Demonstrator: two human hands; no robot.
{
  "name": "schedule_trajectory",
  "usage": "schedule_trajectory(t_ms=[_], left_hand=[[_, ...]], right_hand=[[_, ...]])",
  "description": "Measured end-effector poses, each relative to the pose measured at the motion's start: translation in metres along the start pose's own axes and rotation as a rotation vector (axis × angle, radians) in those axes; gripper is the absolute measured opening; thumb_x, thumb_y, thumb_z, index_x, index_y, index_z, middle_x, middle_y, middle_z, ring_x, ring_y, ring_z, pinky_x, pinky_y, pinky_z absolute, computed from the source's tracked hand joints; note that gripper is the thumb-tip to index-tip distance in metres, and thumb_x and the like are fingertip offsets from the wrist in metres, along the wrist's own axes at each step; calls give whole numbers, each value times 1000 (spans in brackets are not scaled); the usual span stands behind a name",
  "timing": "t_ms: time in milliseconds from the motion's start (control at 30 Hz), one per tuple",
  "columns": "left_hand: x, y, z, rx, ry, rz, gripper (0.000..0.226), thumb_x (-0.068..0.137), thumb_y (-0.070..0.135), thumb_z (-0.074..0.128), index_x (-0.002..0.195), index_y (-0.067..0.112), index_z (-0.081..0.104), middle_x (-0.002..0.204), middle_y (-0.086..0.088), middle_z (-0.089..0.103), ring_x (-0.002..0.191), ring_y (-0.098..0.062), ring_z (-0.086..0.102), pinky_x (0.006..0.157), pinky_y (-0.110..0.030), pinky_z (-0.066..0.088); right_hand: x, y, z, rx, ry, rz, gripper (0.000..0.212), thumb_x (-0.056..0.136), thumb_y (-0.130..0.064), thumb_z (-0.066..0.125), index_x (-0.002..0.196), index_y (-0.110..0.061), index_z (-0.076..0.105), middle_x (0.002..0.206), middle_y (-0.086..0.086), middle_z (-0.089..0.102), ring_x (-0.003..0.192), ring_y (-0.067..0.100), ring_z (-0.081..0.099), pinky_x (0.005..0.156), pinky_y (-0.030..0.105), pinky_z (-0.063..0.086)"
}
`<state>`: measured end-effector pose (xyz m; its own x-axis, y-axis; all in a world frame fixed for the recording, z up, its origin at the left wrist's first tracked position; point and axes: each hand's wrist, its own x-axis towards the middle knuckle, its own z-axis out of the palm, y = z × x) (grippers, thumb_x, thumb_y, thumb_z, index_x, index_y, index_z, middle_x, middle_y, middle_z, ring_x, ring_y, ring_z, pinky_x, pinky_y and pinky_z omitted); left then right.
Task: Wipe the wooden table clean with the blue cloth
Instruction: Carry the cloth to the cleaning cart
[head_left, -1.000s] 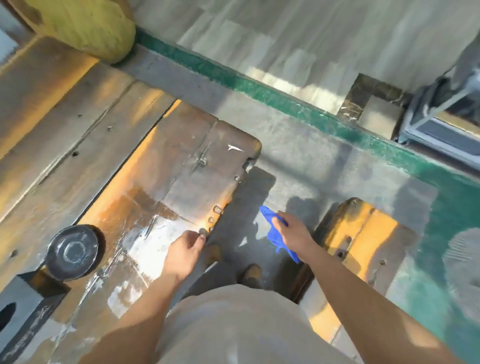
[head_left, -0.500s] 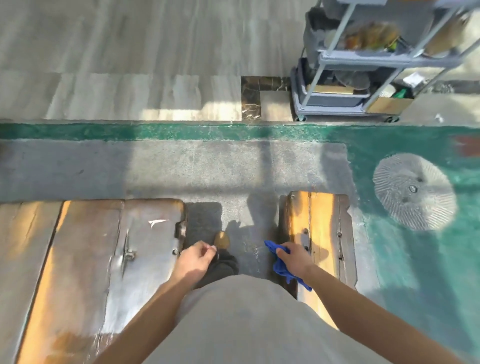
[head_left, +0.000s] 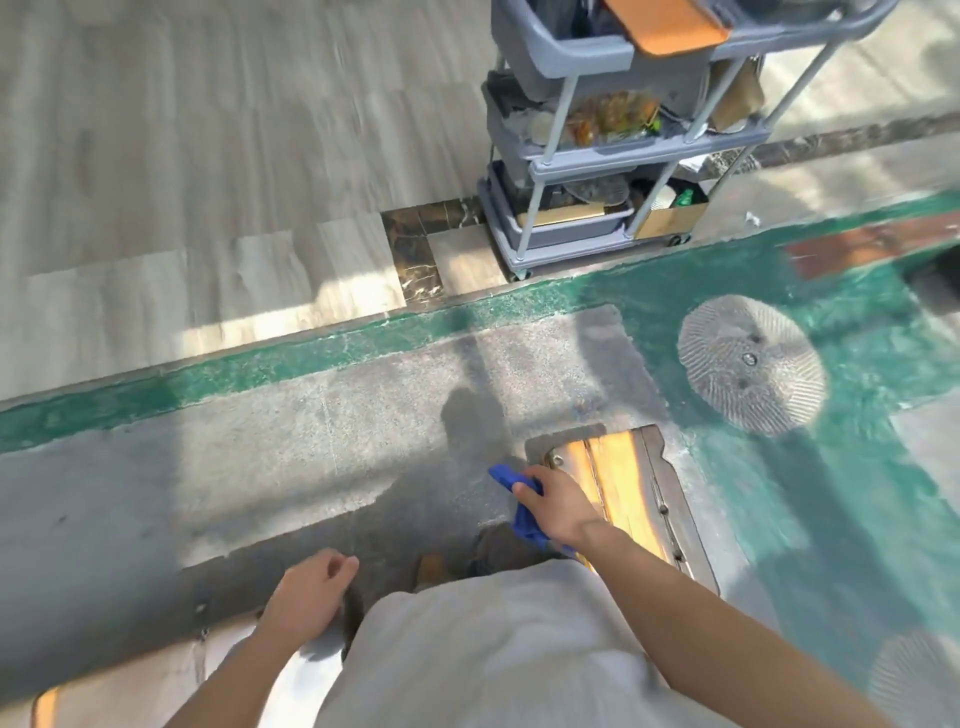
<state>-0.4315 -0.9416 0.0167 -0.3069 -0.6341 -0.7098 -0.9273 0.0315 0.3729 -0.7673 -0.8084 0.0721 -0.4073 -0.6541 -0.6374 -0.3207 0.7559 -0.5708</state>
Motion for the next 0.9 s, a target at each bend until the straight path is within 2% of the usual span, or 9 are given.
schedule_trajectory(t_ms=[133, 233, 300, 367, 433, 533, 700, 800, 900], left_hand=[[41, 37, -27, 36, -7, 26, 31, 104, 48, 51, 86, 26, 63, 79, 4, 69, 75, -12, 65, 64, -29, 43], [77, 82, -43, 38, -41, 43, 27, 103, 51, 48, 90, 32, 62, 86, 5, 69, 76, -12, 66, 65, -28, 46], [106, 116, -52, 44, -48, 65, 26, 101, 52, 49, 91, 34, 64, 90, 7, 69, 82, -11, 65, 72, -32, 49], [134, 154, -62, 29, -57, 85, 25, 99, 54, 52, 91, 34, 65, 90, 6, 70, 82, -12, 65, 72, -33, 48], [161, 198, -74, -4, -74, 92, 26, 97, 55, 55, 88, 32, 65, 83, 1, 70, 73, -17, 65, 64, -31, 46], [200, 268, -92, 37, -103, 159, 28, 99, 52, 53, 91, 27, 64, 81, 0, 69, 65, -14, 58, 61, -33, 44], [252, 387, -109, 122, -112, 340, 23, 104, 49, 52, 93, 32, 63, 92, 8, 69, 82, -5, 62, 67, -23, 42], [278, 444, -113, 134, -130, 399, 26, 104, 46, 52, 92, 27, 64, 89, 2, 71, 83, -16, 65, 74, -33, 47], [307, 489, -116, 217, -144, 452, 27, 106, 42, 51, 93, 24, 64, 92, -2, 73, 85, -21, 65, 73, -33, 43]], right_hand=[[34, 0, -26, 43, 62, 48, 25, 103, -29, 55, 78, -28, 54, 76, -3, 58, 69, 16, 53, 63, 28, 41], [64, 9, -52, 99, 91, 114, 22, 102, -27, 56, 85, -16, 60, 79, 3, 63, 73, 22, 57, 72, 37, 48], [88, 18, -72, 155, 108, 166, 20, 102, -27, 56, 89, -13, 62, 78, 6, 68, 72, 27, 63, 75, 43, 54], [112, 27, -95, 195, 131, 211, 19, 101, -27, 57, 91, -12, 63, 77, 14, 73, 74, 36, 69, 78, 52, 56], [134, 34, -124, 202, 169, 230, 18, 100, -26, 58, 86, -16, 62, 72, 13, 73, 68, 36, 69, 71, 53, 60], [162, 42, -169, 201, 218, 239, 18, 101, -18, 60, 83, -21, 61, 65, 4, 66, 54, 22, 64, 56, 46, 60], [208, 51, -235, 208, 237, 314, 19, 101, -23, 59, 102, -5, 65, 92, 24, 73, 85, 41, 71, 80, 57, 58], [232, 51, -266, 212, 288, 331, 22, 102, -24, 59, 100, -3, 65, 91, 25, 73, 85, 39, 71, 79, 51, 57], [260, 41, -295, 219, 275, 318, 23, 103, -27, 56, 97, -6, 63, 86, 21, 75, 72, 36, 71, 69, 49, 60]])
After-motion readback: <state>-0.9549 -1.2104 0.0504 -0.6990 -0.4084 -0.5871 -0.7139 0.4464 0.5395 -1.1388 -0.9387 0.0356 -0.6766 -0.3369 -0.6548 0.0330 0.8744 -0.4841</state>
